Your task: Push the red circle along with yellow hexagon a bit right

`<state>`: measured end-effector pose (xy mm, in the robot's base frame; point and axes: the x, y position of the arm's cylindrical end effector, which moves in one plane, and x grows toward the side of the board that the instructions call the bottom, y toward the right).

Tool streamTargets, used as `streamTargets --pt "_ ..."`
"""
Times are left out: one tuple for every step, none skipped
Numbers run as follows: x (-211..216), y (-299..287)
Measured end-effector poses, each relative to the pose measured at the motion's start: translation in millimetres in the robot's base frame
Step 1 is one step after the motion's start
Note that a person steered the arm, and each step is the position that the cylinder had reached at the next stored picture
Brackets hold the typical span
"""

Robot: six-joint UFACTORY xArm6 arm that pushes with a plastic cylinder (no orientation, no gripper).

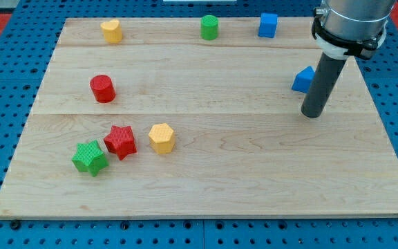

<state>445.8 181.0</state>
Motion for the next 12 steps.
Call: streamTargets --pt "0.1 0.0" --pt "0.9 0.0" --pt "1.4 -7.2" --pt "2.5 -30.7" --pt "2.5 -50.2" --pt "4.1 -96.2" --pt "20.2 -151.6" --pt "47.6 -186.6" --pt "58.9 -190.2" --pt "87.1 -229.8" --pt "99.9 -274.0" --pt "100.0 -327.4"
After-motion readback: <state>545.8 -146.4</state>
